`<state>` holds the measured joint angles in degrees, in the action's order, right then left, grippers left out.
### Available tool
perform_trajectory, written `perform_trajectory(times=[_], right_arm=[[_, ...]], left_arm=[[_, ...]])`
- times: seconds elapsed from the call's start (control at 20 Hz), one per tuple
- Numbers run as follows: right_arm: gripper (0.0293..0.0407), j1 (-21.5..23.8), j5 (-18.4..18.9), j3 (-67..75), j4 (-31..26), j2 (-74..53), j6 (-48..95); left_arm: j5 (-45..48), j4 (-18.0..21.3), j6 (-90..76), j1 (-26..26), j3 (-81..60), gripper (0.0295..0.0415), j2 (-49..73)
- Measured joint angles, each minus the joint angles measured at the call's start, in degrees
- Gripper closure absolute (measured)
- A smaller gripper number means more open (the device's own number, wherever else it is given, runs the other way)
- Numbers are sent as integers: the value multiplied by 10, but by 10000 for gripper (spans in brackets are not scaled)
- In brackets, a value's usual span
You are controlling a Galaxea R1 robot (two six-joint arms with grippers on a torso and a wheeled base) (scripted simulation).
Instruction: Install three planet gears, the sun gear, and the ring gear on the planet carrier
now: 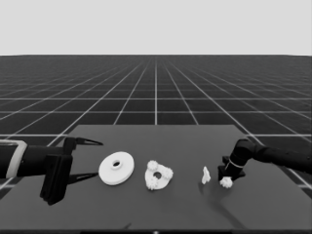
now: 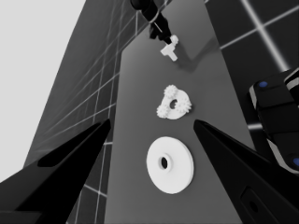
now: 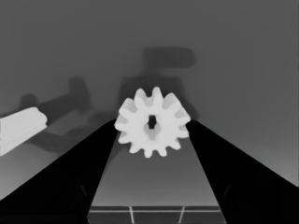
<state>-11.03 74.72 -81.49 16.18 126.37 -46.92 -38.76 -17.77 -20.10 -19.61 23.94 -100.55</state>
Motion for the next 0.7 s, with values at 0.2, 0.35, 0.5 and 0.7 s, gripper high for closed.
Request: perform_trajectory(times=[0.2, 0.35, 0.5, 0.7], right_arm=[[390, 0, 0, 0, 0, 0, 0], [390, 148, 116, 108, -109, -57, -27], [390, 235, 164, 96, -170, -52, -23], [390, 251, 175, 87, -183, -47, -20]], left_arm=[[0, 0, 0, 0, 0, 326, 0], [0, 0, 0, 0, 0, 326, 0], [0, 0, 0, 0, 0, 326, 0], [0, 0, 0, 0, 0, 326, 0]])
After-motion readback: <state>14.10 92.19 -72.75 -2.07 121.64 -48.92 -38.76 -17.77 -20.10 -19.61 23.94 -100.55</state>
